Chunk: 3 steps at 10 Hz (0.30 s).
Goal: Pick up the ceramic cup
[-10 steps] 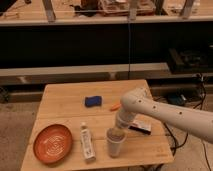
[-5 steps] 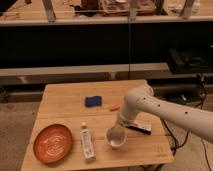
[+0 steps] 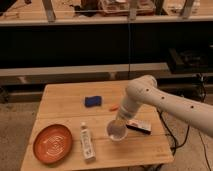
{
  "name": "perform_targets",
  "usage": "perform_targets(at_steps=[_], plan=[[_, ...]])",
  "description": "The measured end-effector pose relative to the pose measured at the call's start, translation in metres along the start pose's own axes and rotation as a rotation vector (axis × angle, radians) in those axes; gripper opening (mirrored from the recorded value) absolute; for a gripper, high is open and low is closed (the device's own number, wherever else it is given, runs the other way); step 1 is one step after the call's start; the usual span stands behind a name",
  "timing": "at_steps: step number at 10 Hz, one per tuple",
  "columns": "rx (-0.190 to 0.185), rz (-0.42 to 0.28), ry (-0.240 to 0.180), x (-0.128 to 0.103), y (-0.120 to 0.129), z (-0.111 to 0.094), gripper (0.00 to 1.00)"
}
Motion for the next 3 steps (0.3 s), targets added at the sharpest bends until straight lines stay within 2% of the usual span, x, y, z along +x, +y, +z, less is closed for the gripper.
perform_targets(at_steps=[3], plan=[[0.005,0.016,0.001,-0.002,-0.003,-0.015,0.00]])
